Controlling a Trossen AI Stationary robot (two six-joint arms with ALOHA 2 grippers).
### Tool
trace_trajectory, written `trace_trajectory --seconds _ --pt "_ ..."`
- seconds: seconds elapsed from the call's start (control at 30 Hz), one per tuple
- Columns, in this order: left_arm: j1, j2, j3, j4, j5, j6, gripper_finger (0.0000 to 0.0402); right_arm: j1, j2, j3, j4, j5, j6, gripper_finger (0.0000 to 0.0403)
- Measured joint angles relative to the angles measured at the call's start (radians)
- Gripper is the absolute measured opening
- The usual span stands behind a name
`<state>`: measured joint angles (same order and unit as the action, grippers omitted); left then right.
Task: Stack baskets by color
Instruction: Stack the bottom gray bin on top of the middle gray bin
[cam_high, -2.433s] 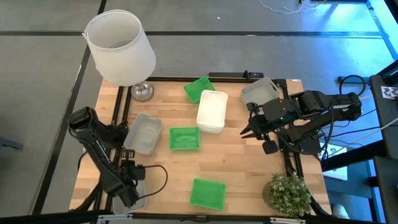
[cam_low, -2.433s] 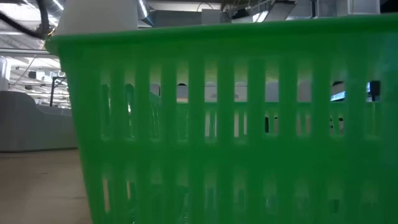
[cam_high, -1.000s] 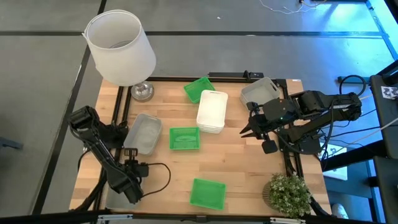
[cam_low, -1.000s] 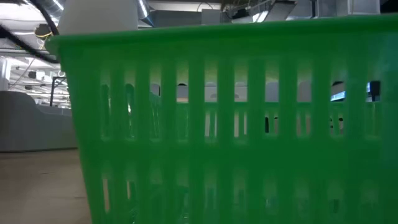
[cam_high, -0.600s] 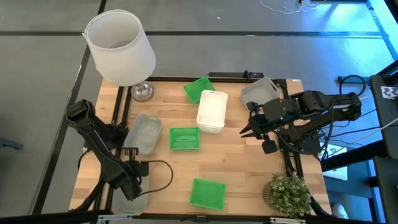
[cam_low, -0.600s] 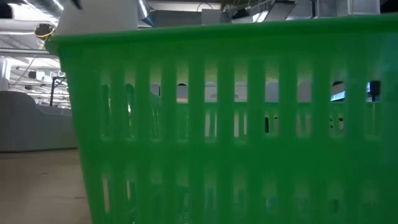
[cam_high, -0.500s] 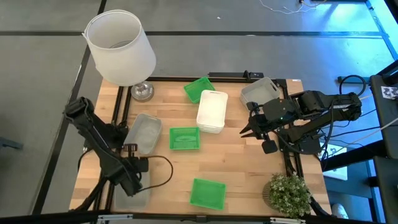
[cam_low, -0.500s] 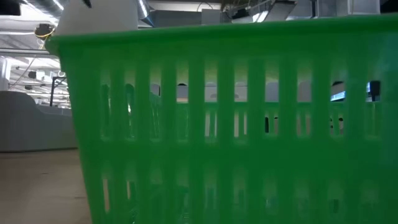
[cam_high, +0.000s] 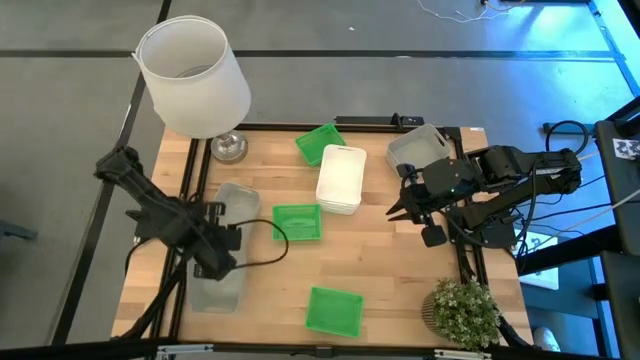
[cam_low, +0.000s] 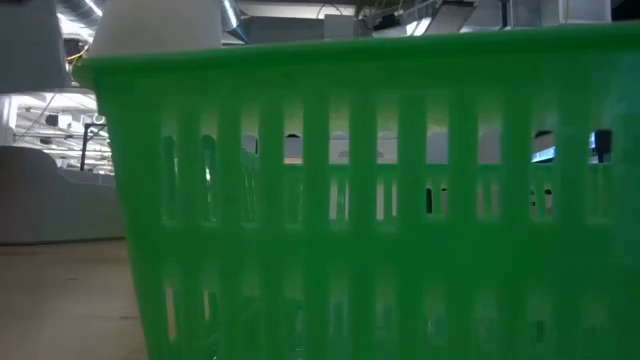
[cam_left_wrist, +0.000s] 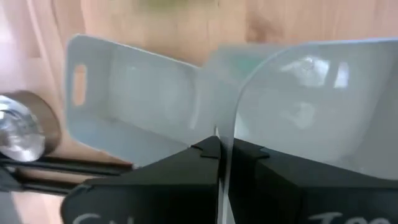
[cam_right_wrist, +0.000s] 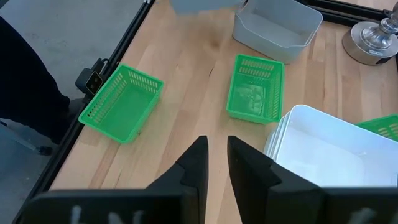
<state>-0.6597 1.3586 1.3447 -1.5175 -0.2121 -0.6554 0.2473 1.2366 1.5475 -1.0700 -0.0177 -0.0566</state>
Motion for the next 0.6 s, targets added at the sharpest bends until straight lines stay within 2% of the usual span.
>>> trace_trajectory --seconds 0.1,0.27,0.6 --pt "0.061 -0.001 0.087 -0.058 0.019 0.085 0.0000 0.000 0.000 0.000 0.000 0.000 0.000 0.0061" --pt "0.179 0.000 0.195 -0.050 0.038 0.254 0.0000 0.000 0.000 0.000 -0.001 0.000 -0.005 0.0061" --pt "0.445 0.000 0.239 -0.055 -0.136 0.569 0.0000 0.000 0.000 0.000 -0.004 0.000 -0.026 0.0061"
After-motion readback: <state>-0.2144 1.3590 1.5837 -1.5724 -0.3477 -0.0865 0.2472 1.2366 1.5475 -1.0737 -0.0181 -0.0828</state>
